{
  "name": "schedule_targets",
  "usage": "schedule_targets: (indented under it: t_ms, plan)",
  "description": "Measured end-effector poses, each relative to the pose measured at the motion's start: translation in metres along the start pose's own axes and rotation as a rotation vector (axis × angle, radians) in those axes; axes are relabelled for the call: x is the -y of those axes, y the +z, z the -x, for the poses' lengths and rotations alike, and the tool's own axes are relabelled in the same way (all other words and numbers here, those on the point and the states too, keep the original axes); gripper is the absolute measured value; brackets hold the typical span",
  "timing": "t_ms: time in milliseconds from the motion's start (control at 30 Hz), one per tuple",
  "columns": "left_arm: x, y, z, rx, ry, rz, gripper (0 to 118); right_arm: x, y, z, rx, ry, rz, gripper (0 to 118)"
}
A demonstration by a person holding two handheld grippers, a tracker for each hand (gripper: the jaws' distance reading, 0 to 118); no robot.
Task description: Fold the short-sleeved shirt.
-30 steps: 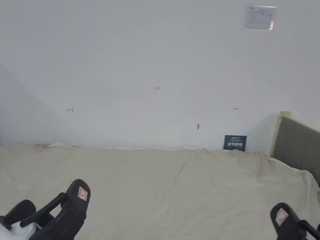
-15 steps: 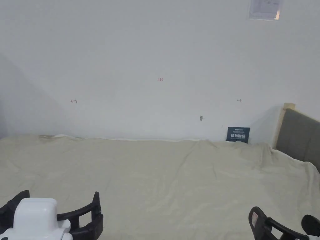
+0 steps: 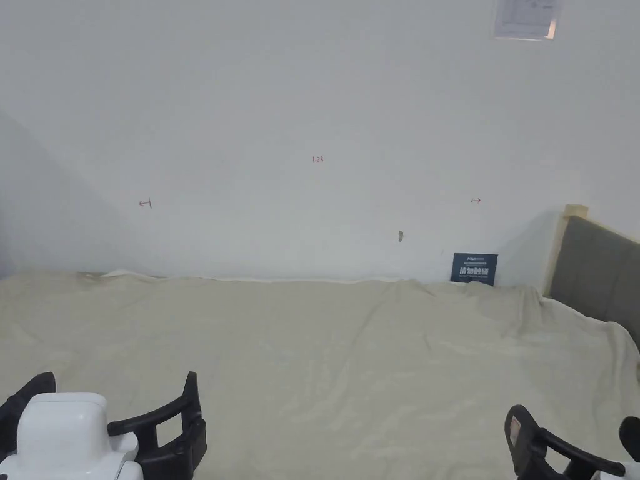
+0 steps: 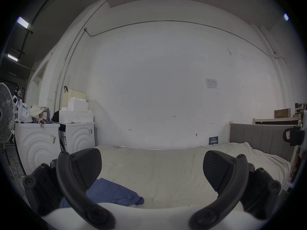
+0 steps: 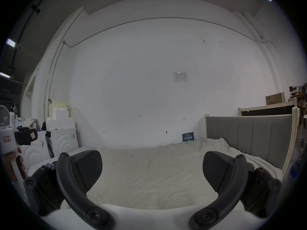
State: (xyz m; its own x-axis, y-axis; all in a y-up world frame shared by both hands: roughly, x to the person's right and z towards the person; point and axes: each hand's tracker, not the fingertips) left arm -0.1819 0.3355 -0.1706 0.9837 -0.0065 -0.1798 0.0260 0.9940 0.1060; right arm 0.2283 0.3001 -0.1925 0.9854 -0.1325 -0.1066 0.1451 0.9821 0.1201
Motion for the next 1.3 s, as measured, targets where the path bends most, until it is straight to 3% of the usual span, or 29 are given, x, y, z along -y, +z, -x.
schedule_targets:
  t_ms: [300,533,633,833,1300]
  plan:
    - [-0.0036,0.0029,-0.0059,0.006,0.011,-0.014,118,0.0004,0.0017,0.003,-0.039,0.007,-0.004,118]
    - [-0.0065,0.0056,-0.0064,0.015,0.015,-0.031,118,-0.0007,0.0028,0.0076,-0.054,0.07,-0.001,118]
    - [-0.0083,0.0059,-0.006,0.026,0.023,-0.028,118,-0.0011,0.0022,0.0049,-0.089,0.011,0.017,118]
    - [-0.009,0.0053,-0.0062,0.025,0.024,-0.033,118,-0.0007,0.001,0.003,-0.074,-0.003,0.02,118]
    - [-0.0094,0.0066,-0.0073,0.02,0.018,-0.036,118,0.0013,0.0021,0.0016,-0.042,0.028,0.036,118]
